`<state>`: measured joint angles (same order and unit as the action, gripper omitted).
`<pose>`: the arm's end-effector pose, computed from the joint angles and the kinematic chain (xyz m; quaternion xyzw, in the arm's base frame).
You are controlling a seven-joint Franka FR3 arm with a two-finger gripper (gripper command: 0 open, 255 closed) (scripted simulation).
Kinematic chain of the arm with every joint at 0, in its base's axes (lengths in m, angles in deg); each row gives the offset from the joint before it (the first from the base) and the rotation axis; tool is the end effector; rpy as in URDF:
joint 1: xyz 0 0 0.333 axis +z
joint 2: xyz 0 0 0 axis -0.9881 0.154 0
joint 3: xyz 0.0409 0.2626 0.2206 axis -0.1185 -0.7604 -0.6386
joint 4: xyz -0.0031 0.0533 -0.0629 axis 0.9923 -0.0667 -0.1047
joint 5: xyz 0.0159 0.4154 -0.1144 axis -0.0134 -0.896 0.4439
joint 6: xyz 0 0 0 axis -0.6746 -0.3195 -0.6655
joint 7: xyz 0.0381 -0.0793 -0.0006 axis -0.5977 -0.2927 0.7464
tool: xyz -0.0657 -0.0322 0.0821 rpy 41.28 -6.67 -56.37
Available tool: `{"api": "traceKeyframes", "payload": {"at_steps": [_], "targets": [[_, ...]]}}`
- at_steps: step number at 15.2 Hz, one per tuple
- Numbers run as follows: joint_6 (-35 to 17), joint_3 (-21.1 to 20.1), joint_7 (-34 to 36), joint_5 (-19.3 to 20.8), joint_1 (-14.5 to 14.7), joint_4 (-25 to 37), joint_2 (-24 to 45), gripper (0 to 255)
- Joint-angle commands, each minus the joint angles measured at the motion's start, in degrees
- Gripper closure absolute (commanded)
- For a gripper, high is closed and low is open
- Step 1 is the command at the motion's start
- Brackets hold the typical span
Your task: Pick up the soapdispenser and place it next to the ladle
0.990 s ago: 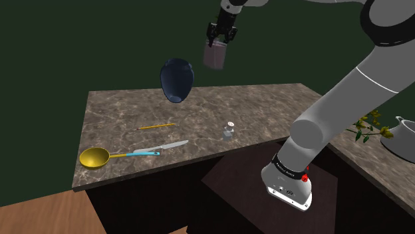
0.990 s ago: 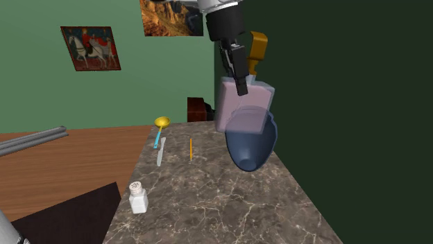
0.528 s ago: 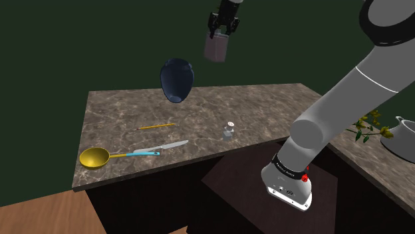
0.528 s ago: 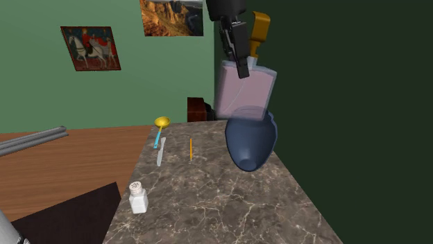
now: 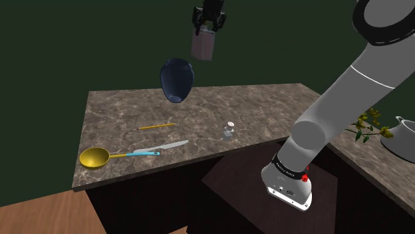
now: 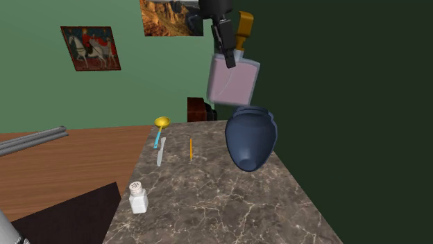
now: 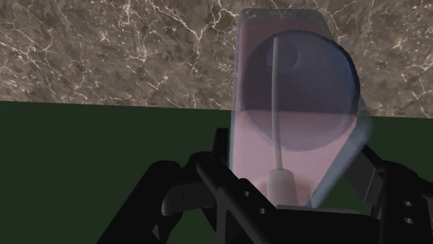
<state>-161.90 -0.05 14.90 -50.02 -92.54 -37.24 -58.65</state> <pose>0.5711 -0.0360 0.6425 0.9624 -0.2400 0.1241 0.0264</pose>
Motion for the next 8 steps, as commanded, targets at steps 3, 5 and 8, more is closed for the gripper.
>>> {"api": "traceKeyframes", "payload": {"at_steps": [3,5,8], "targets": [[1.07,-3.23,5.71,1.45,2.13,3.84,3.33,255],[1.84,-4.79,8.57,2.39,3.32,6.31,5.4,255],[3.28,-7.04,12.8,4.1,5.23,10.65,8.99,255]]}}
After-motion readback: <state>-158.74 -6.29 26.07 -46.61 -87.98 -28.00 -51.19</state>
